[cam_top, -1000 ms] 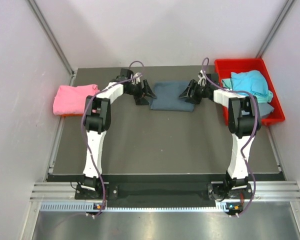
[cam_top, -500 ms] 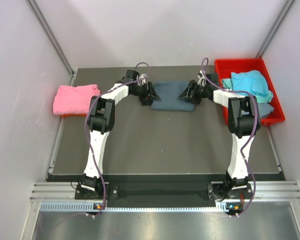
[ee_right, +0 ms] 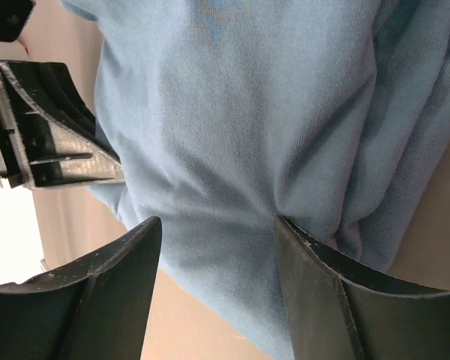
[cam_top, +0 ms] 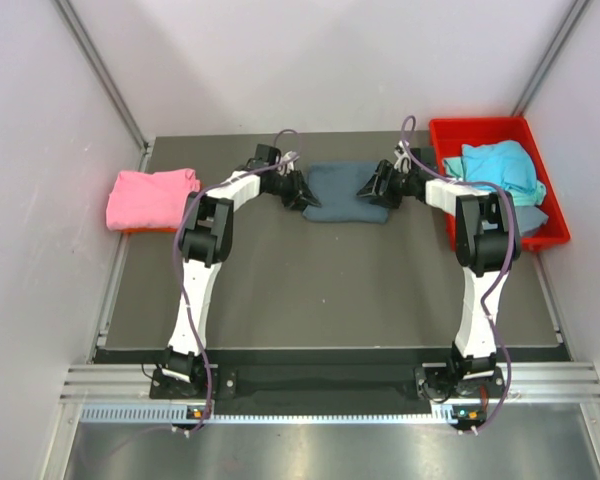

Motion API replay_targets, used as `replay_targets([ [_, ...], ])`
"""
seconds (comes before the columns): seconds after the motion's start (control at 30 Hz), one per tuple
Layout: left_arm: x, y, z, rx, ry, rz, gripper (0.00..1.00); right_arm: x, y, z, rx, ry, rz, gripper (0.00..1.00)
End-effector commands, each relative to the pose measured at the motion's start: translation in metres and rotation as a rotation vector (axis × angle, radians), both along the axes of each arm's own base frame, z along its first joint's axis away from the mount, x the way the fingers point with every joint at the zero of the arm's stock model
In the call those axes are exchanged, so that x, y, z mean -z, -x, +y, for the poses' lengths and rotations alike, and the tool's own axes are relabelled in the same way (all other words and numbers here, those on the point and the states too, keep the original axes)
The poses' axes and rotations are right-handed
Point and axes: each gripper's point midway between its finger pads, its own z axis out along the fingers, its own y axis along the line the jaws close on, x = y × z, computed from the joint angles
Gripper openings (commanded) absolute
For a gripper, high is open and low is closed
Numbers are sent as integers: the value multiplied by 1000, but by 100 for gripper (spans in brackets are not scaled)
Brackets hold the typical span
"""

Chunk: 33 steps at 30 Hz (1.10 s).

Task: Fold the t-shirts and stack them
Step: Neatly place the folded tshirt to the corner

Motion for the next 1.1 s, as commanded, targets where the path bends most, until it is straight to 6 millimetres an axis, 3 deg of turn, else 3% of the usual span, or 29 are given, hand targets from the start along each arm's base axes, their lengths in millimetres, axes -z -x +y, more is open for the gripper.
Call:
replay_targets([
  [0.0,6,3,-10,28,12,-24,16,7,-2,3,-10,41,-32,62],
  [0.13,-4,-1,-7,32,-17,-77,13,0,-4,3,-11,39,-48,62],
  [0.23,-25,-2,-4,63,-31,-152,11,-15,-7,2,-12,38,-76,62],
  [0.27,-43,-6,-4,66,-33,-198,6,-27,-8,0,-9,30,-100,62],
  [0.33,-55,-5,3,82,-68,-238,1,-46,-12,-7,0,24,-136,63],
  [0.37,-75,-6,6,84,-77,-282,0,-65,-13,-10,0,19,-173,65],
  [0.5,-104,4,29,95,-130,-338,0,-111,-21,-42,47,39,-279,73],
  [0.63,-112,12,75,90,-225,-361,0,-130,-22,-68,64,59,-327,77],
  [0.8,-104,18,134,51,-330,-335,0,-124,-27,-102,130,82,-300,79],
  [1.07,-124,30,239,-38,-549,-383,0,-121,-36,-110,160,39,-276,80],
])
